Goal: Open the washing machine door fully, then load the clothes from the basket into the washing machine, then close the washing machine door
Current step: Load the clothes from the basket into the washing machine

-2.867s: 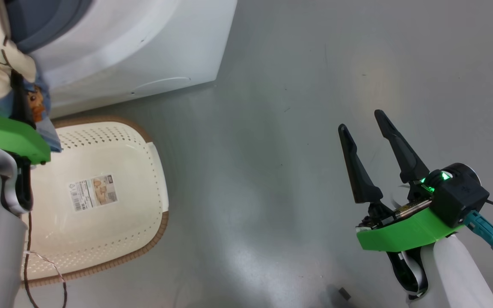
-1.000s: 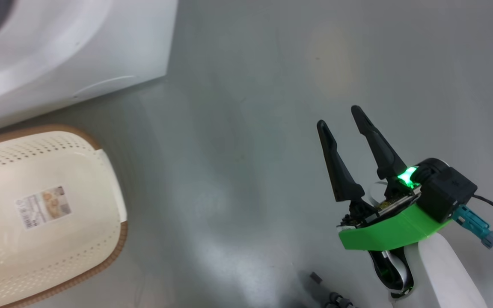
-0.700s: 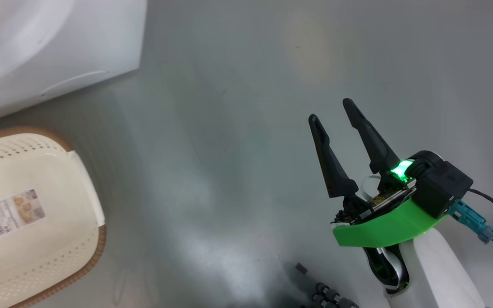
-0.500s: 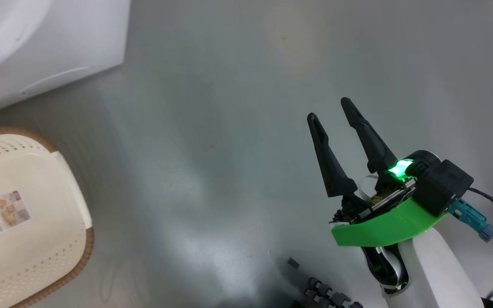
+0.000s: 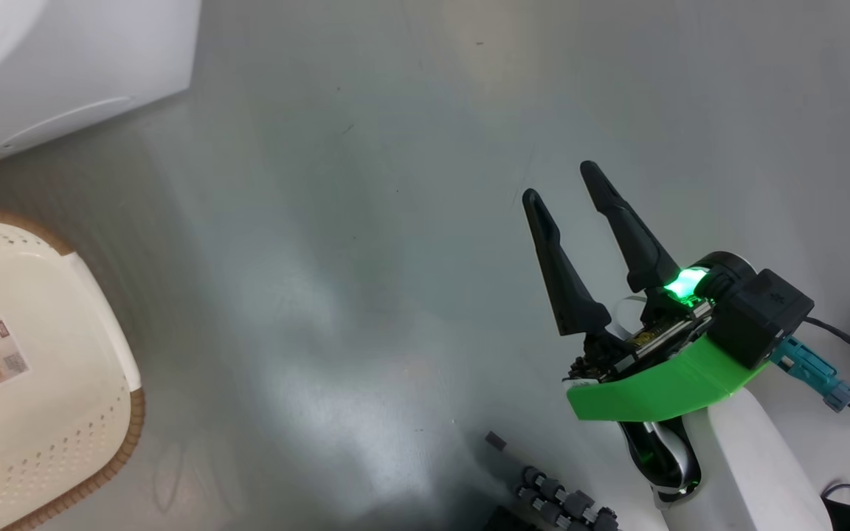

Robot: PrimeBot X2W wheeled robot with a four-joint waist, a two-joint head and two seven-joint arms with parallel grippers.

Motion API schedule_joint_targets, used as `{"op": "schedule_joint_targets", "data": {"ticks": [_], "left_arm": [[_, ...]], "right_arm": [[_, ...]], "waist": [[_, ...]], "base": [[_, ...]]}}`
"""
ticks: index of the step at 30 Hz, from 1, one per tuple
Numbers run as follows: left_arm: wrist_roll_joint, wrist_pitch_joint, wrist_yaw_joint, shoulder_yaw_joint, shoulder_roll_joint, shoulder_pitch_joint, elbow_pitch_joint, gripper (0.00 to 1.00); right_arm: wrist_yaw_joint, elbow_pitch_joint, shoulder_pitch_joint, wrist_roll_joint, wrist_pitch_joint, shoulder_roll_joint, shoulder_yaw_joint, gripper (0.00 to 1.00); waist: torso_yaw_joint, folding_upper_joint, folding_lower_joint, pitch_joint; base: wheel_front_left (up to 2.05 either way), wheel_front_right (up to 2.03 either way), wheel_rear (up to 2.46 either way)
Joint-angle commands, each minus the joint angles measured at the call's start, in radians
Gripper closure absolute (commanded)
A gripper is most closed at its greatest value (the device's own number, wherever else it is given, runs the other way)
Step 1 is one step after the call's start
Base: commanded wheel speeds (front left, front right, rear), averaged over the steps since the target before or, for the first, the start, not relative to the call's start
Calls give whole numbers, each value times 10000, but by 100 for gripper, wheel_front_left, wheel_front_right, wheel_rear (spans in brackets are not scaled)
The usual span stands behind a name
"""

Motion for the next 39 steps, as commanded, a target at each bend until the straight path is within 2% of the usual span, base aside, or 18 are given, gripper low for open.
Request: {"op": "schedule_joint_targets", "data": {"ticks": [1,6,10,12,13,20,31,39], "left_arm": [[-246,345,-29,137,291,172,-12,100],[-982,1754,-243,308,22,464,351,100],[-1416,2478,-265,449,-94,648,281,99],[-1564,2637,-186,526,-131,763,185,29],[-1630,2711,-151,556,-141,837,146,0],[-1980,2798,103,729,-263,1432,-155,0],[-2718,1047,310,1206,-625,3619,-1019,0],[-3238,-471,674,1684,-930,6199,-2564,0]], "right_arm": [[16,-232,80,48,-118,-9,133,0],[16,-197,78,-49,-118,-9,74,0],[16,-186,34,-110,-118,-9,30,0],[16,-175,8,-148,-118,-9,2,0],[16,-166,-4,-173,-118,-9,-18,0],[16,-143,8,-356,-118,-9,-239,0],[16,-150,262,-864,-118,-9,-763,0],[16,-185,635,-1225,-118,-9,-1170,0]], "waist": [[49,0,0,8],[181,0,0,-9],[310,0,0,-33],[384,0,0,-60],[426,0,0,-81],[741,0,0,-350],[1507,0,0,-1163],[2088,0,0,-1855]], "base": [[0,0,0],[0,0,0],[0,0,0],[0,0,0],[0,0,0],[0,0,0],[0,0,0],[0,0,0]]}}
